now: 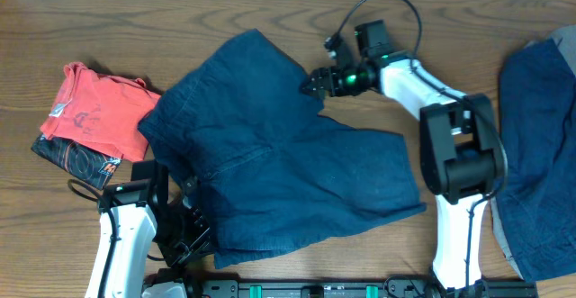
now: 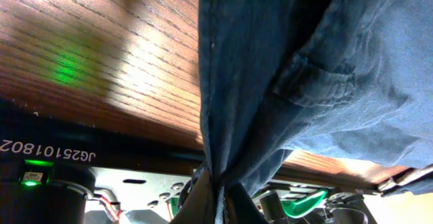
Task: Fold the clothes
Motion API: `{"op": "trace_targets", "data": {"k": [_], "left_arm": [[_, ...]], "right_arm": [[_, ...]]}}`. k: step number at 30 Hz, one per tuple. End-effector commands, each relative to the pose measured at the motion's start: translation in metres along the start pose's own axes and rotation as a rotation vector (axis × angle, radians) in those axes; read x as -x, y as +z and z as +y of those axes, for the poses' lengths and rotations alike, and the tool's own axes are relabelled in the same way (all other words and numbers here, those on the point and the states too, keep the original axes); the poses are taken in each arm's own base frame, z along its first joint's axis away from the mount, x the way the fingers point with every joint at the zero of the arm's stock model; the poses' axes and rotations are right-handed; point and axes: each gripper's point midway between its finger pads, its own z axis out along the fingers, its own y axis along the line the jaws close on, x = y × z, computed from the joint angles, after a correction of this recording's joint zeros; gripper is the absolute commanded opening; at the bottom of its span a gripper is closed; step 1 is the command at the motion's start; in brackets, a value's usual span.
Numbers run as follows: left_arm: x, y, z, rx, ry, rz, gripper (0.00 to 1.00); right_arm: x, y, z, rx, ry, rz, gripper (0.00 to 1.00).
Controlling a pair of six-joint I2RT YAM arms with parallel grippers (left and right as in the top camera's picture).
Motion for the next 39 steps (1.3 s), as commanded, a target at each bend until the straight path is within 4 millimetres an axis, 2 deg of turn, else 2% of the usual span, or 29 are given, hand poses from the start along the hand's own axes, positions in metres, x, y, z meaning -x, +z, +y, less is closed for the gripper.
{"op": "trace_targets", "data": {"k": [1,3,4,6,8,12,14,15,17,18,19,22,23,25,27,29,31,33,36,39], "left_arm": [[0.002,0.000,0.004,0.016,0.009,-0.015,0.06],[0.008,0.000,0.001,0.005,0.020,-0.037,0.06],[0.012,-0.001,-0.001,-0.004,0.028,-0.055,0.06],[0.023,-0.002,-0.007,-0.026,0.050,-0.100,0.06],[0.036,-0.004,-0.015,-0.051,0.075,-0.151,0.06],[0.052,-0.007,-0.025,-0.088,0.096,-0.222,0.06],[0.054,-0.008,-0.026,-0.093,0.100,-0.230,0.06],[0.054,-0.008,-0.026,-0.093,0.100,-0.230,0.06],[0.054,-0.008,-0.026,-0.092,0.100,-0.229,0.06],[0.054,-0.008,-0.026,-0.091,0.099,-0.228,0.06],[0.054,-0.008,-0.026,-0.091,0.099,-0.228,0.06],[0.054,-0.008,-0.026,-0.091,0.099,-0.227,0.06],[0.054,-0.008,-0.026,-0.091,0.099,-0.227,0.06],[0.053,-0.008,-0.025,-0.090,0.098,-0.224,0.06],[0.053,-0.008,-0.025,-0.089,0.098,-0.224,0.06],[0.053,-0.008,-0.025,-0.089,0.098,-0.224,0.06],[0.053,-0.008,-0.025,-0.089,0.097,-0.224,0.06],[0.053,-0.008,-0.025,-0.089,0.098,-0.224,0.06],[0.053,-0.008,-0.025,-0.089,0.098,-0.224,0.06],[0.053,-0.008,-0.025,-0.089,0.098,-0.224,0.06]], "right_arm": [[-0.013,0.024,0.024,0.129,0.052,0.045,0.55],[-0.010,0.025,0.028,0.134,0.036,0.039,0.10],[-0.007,0.022,0.029,0.129,0.033,0.031,0.01],[0.004,0.009,0.029,0.124,0.032,0.001,0.01],[0.021,-0.012,0.024,0.076,0.044,-0.048,0.01],[0.061,-0.077,0.011,-0.167,0.047,-0.172,0.01],[0.078,-0.111,0.020,-0.272,-0.011,-0.225,0.01],[0.084,-0.125,0.031,-0.305,-0.055,-0.238,0.01],[0.087,-0.138,0.054,-0.335,-0.124,-0.236,0.01],[0.083,-0.137,0.070,-0.337,-0.165,-0.212,0.01],[0.080,-0.135,0.078,-0.331,-0.186,-0.196,0.01],[0.052,-0.103,0.107,-0.298,-0.292,-0.082,0.03],[0.037,-0.085,0.117,-0.283,-0.341,-0.025,0.08],[0.013,-0.060,0.122,-0.302,-0.408,0.069,0.29],[-0.001,-0.048,0.103,-0.467,-0.375,0.121,0.38],[-0.003,-0.058,0.079,-0.656,-0.267,0.096,0.43],[0.001,-0.087,0.050,-0.884,-0.114,0.015,0.46],[0.002,-0.112,0.034,-0.991,-0.007,-0.038,0.52],[-0.002,-0.145,0.012,-1.045,0.158,-0.074,0.54],[-0.006,-0.166,-0.013,-1.035,0.303,-0.078,0.64]]}}
